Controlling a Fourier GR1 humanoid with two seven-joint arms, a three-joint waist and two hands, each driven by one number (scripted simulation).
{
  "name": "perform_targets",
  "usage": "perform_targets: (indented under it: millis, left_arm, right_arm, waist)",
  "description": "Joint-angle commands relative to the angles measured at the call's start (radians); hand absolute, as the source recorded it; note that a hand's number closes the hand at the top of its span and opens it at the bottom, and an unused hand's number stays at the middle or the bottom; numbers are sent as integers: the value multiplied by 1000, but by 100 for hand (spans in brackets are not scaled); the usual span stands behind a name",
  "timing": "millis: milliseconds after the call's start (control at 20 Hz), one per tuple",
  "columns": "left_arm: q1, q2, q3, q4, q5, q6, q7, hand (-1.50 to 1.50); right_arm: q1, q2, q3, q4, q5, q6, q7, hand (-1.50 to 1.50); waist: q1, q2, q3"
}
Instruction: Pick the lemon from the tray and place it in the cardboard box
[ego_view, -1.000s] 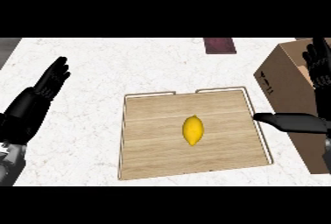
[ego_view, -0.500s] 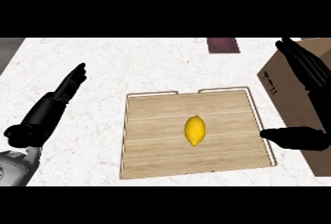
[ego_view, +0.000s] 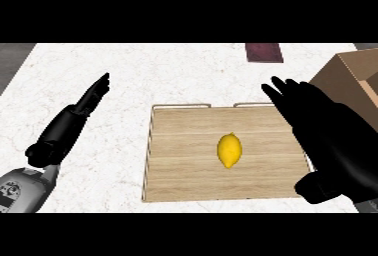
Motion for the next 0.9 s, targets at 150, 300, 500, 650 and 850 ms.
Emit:
perform_targets:
  millis: [150,300,500,650,850]
  left_arm:
    - [-28,-11,7,40,1,-30,-11,0]
    - [11,-25,-16,21,-15,-30,-51,0]
    - [-17,-37,10,84,-18,-22,-58,0]
    - [7,-21,24,88,-8,-38,-65,0]
    - [2,-23,34,90,-15,-36,-67,0]
  right_arm:
    - [-188,202,176,133,-87,248,288,-150]
    - [-245,299,233,237,-73,241,365,-150]
    - [-295,412,276,358,-110,252,429,-150]
    - [-324,508,288,413,-133,238,506,-150]
    - [-324,581,316,488,-138,226,550,-150]
  waist:
    - [12,1,0]
    - [27,-3,0]
    - [0,-1,1]
    - [-7,-7,2]
    - [-23,-9,5]
